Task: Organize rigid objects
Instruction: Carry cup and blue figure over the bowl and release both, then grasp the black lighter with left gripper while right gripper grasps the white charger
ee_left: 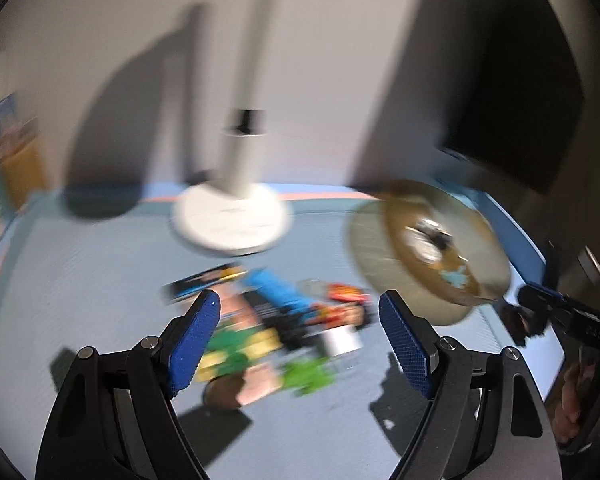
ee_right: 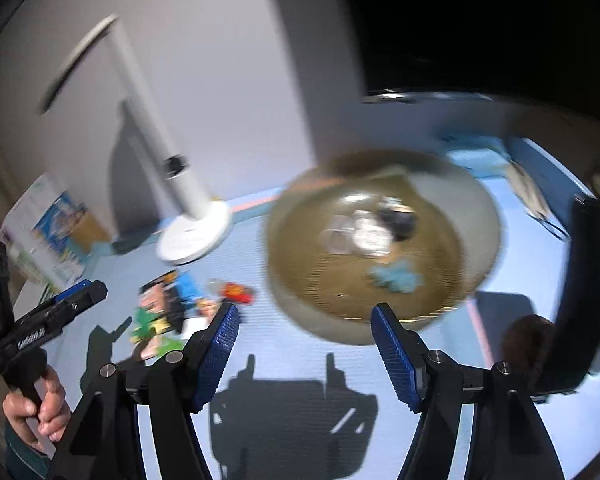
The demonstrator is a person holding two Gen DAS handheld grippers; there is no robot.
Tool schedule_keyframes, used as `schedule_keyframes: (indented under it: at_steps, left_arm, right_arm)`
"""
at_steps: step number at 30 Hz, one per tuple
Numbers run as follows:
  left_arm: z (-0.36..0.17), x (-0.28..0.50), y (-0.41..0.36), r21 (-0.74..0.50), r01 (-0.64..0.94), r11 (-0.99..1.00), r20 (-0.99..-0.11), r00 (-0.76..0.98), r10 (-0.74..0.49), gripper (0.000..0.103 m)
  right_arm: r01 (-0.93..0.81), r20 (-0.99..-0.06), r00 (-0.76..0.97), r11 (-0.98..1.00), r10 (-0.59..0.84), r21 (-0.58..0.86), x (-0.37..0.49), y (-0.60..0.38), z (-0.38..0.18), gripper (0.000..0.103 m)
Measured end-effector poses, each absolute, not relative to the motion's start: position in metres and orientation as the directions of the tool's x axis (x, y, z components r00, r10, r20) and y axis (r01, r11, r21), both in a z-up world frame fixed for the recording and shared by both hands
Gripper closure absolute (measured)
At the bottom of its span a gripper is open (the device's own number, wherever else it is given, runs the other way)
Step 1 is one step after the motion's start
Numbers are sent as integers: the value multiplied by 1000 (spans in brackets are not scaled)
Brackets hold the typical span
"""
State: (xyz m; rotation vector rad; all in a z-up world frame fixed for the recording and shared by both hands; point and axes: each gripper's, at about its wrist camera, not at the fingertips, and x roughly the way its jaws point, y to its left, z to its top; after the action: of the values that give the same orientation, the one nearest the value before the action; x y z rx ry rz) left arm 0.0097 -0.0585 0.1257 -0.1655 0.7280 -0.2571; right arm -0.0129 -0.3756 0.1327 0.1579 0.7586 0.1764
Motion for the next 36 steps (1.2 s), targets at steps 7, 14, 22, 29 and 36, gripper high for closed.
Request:
schedule_keyframes:
  at_steps: [7, 14, 22, 29, 36]
  left_arm:
    - [78, -14, 38, -238, -41, 970, -695, 705, -141, 22]
    - [27, -16, 42, -169, -64, 984, -742, 665, -84, 22]
    - [13, -17, 30, -117, -5, 993, -760, 644, -87, 22]
    - [13, -16, 41, -175, -18, 984, -753, 646, -122, 22]
    - [14, -18, 35, -150, -2, 989, -752, 649, -113, 22]
  right_arm:
    - [-237, -675, 666, 948, 316, 210, -15, -298, 105, 35]
    - [-245, -718, 597, 934, 357, 260, -2, -263, 35, 35]
    - [-213, -720, 604, 940, 340, 266, -1, -262, 16, 35]
    - [-223, -737, 588, 943, 334, 249, -3, -259, 14, 35]
    - [-197, -731, 607, 951, 311, 240, -2, -261, 15, 35]
